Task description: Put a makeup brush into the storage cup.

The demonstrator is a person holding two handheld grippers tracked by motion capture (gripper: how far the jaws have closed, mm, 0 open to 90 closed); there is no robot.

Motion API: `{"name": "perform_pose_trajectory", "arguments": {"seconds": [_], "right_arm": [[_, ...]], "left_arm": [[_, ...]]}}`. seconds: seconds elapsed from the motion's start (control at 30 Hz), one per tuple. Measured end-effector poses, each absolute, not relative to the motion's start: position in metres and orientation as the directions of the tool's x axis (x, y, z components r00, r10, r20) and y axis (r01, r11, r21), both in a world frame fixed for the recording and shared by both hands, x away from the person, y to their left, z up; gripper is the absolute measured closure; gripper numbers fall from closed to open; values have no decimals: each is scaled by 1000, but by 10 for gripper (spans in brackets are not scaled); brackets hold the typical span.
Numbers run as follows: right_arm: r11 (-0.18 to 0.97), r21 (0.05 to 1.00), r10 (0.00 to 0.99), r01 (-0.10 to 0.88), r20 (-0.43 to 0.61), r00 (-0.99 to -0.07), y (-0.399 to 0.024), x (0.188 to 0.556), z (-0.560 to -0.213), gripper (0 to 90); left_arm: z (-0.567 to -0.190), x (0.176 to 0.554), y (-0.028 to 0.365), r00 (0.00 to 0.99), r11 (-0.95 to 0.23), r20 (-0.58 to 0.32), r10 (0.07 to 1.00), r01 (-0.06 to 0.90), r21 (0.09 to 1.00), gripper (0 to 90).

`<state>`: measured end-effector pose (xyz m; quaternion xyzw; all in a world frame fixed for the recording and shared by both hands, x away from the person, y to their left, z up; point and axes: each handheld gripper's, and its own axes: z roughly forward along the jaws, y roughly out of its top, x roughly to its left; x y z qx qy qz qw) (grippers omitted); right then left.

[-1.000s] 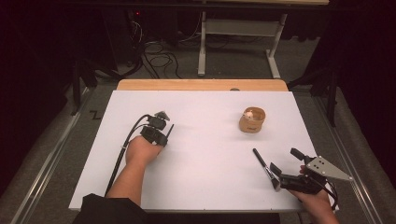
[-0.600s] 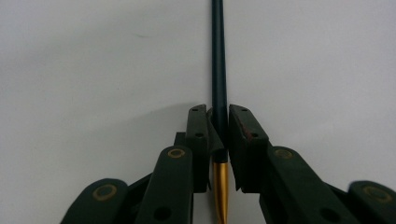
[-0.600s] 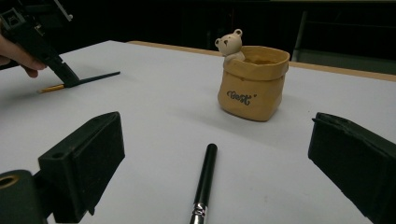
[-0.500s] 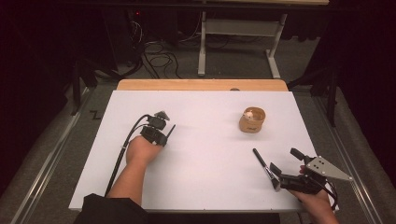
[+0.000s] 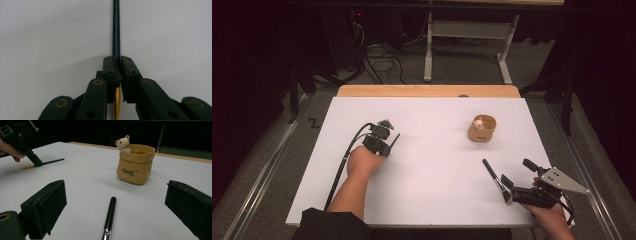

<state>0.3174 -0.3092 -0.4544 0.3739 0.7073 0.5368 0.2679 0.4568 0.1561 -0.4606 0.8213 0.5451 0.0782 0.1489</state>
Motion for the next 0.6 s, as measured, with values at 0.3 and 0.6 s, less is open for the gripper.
{"name": "perform_pose_trajectory", "arguments": {"seconds": [0.3,0.6], "right_arm": [[146,959,815,242,21,-579,-309,318,-455,43],[147,957,818,249,24,-575,-309,318,-456,43]], "left_arm": [[-461,454,154,437,-412,4,899,843,346,826],[-460,451,153,459,-439,27,888,829,346,827]]}}
